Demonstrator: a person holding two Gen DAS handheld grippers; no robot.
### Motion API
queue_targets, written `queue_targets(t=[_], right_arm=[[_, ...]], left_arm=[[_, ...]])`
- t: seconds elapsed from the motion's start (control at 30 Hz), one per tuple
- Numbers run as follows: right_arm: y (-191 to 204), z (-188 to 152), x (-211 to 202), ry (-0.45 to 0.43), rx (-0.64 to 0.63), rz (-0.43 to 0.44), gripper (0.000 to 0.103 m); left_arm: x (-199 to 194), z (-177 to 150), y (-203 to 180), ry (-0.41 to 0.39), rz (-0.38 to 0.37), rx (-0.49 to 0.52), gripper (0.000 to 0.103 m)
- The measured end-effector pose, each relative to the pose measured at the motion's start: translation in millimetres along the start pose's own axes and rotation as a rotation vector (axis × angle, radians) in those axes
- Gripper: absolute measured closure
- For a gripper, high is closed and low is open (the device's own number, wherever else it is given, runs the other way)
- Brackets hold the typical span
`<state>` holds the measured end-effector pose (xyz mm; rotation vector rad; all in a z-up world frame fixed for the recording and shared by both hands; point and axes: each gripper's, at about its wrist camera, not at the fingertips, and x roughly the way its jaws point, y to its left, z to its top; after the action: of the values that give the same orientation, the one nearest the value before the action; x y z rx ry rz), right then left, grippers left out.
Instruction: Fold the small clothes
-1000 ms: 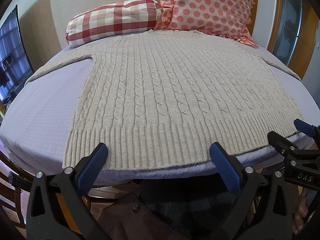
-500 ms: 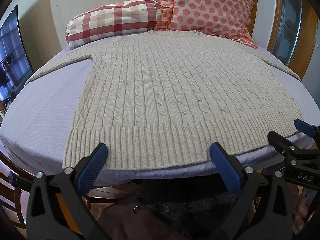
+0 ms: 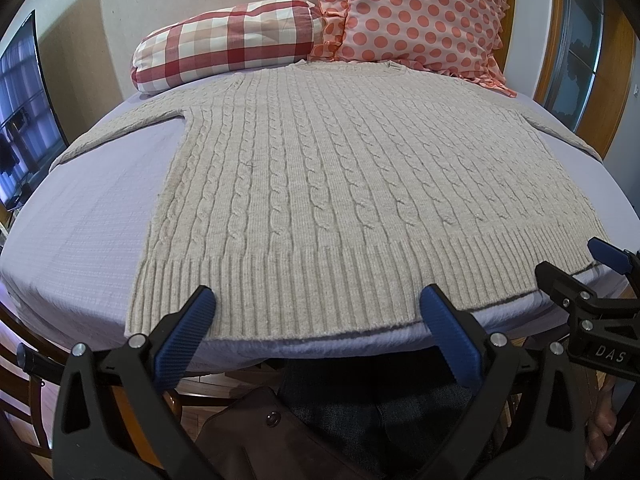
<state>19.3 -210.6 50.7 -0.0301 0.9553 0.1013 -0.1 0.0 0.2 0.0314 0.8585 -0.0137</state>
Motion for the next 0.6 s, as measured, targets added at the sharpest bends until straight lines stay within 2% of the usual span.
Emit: queue_targets(t=[0.6], right_arm=[[0.4, 0.2, 0.3, -0.013, -0.012, 0.016, 0.001]], left_arm=[[0.3, 0.5, 0.1, 0.005, -0.001, 0.001, 0.002]])
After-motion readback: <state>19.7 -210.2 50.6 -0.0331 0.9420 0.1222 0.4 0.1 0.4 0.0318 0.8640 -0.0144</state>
